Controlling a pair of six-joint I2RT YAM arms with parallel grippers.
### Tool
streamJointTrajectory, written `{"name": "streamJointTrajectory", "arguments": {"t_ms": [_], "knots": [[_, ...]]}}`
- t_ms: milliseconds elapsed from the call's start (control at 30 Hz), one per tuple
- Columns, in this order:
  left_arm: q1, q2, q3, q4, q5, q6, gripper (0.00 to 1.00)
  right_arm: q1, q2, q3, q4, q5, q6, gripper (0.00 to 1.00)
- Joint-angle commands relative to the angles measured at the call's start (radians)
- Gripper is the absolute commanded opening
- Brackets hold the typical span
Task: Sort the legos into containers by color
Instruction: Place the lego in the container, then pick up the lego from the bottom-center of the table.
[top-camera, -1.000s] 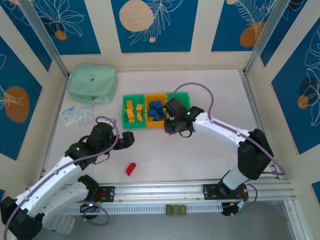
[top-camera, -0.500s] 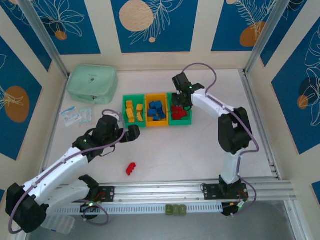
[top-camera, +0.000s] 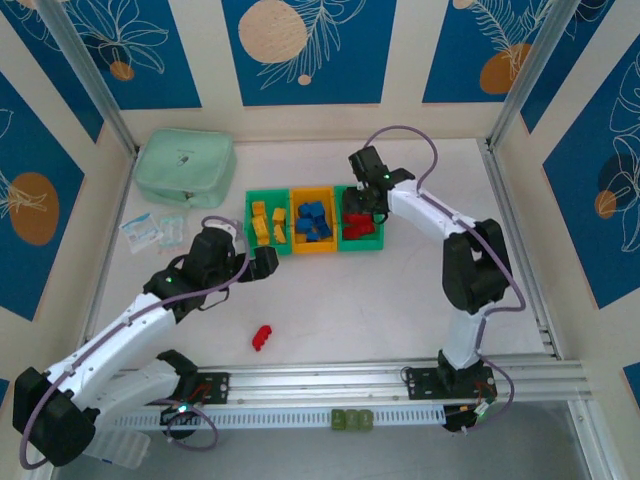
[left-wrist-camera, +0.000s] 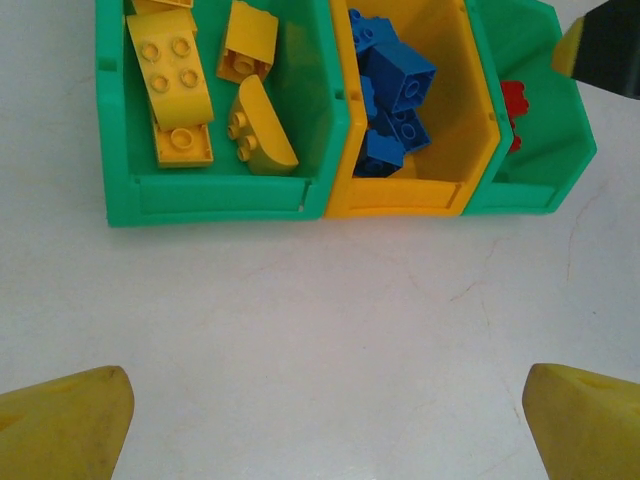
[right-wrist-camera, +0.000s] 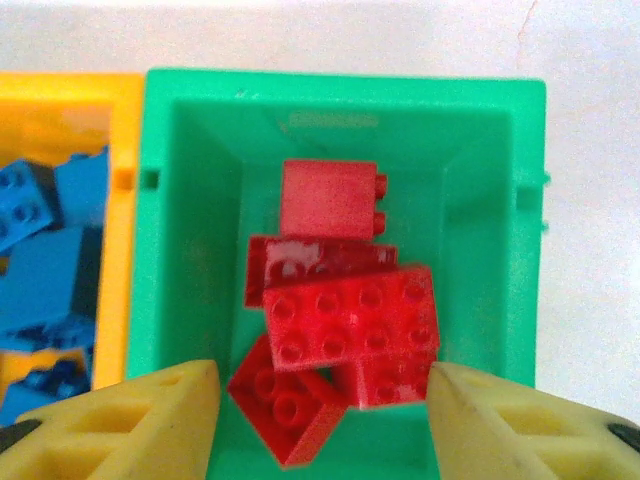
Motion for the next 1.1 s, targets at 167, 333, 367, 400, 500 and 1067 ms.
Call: {"name": "streamJointTrajectory", "arguments": {"t_ms": [167, 333, 367, 400, 500, 1067], "knots": [[0.02, -0.058, 0.007, -0.036, 0.009, 0.012, 0.99, 0.141, -0.174, -0.124, 0.003, -0.027, -0.027, 0.65], [0.026, -0.113, -0.007, -0.088, -0.008, 0.006, 0.99, 0.245, -0.234, -0.19, 0.008, -0.051, -0.044, 0.69], [0.026, -0.126, -0.01, -0.102, -0.012, 0.003, 0.99, 0.269, -0.244, -0.201, 0.009, -0.053, -0.047, 0.69], [0.027, -0.139, -0.014, -0.115, -0.015, 0.001, 0.99, 0.296, -0.252, -0.212, 0.013, -0.057, -0.049, 0.7], [0.028, -0.175, -0.022, -0.155, -0.028, -0.006, 0.99, 0.361, -0.268, -0.253, 0.041, -0.09, -0.062, 0.72], [0.031, -0.328, -0.042, -0.358, -0.073, -0.048, 0.99, 0.691, -0.123, -0.39, 0.268, -0.257, -0.116, 0.85]]}}
